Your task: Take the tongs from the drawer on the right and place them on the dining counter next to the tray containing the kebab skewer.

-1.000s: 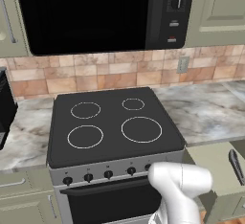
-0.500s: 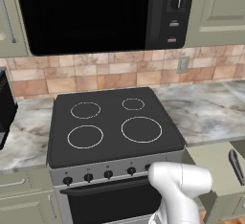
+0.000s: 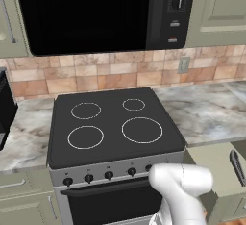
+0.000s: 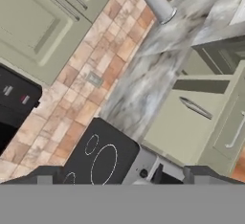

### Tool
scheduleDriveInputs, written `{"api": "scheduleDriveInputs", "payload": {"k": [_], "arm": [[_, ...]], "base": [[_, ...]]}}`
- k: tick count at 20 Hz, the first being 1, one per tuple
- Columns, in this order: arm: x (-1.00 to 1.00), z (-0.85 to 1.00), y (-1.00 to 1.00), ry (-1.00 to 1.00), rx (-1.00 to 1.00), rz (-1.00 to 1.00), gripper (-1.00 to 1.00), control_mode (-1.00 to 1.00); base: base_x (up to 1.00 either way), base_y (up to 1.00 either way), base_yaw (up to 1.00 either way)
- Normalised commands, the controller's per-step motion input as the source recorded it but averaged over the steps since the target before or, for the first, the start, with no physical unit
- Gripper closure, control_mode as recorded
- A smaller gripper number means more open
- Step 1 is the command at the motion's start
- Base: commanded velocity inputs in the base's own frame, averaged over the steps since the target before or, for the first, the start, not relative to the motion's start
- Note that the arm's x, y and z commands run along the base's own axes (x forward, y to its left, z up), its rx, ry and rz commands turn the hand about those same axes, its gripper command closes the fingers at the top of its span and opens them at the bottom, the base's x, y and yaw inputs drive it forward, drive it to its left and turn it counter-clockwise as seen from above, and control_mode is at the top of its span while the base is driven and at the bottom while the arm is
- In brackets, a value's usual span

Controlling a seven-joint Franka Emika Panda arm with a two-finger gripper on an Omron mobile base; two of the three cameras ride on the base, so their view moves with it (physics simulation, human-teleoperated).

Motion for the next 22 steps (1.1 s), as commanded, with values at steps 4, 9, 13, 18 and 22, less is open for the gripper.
{"api": "scheduleDriveInputs", "payload": {"k": [4,9,13,18,22], "arm": [[0.18,0.13,0.13,0.11,-0.1,0.0,-1.0,-1.0],[0.32,0.22,0.12,0.13,-0.11,0.0,-1.0,-1.0],[0.42,0.3,0.01,0.19,-0.11,0.0,-1.0,-1.0],[0.52,0.17,0.0,0.26,-0.13,0.0,-1.0,-1.0],[0.58,0.03,0.0,0.3,-0.14,0.0,-1.0,-1.0]], "base": [[0.0,0.0,0.0],[0.0,0.0,0.0],[0.0,0.0,0.0],[0.0,0.0,0.0],[0.0,0.0,0.0]]}}
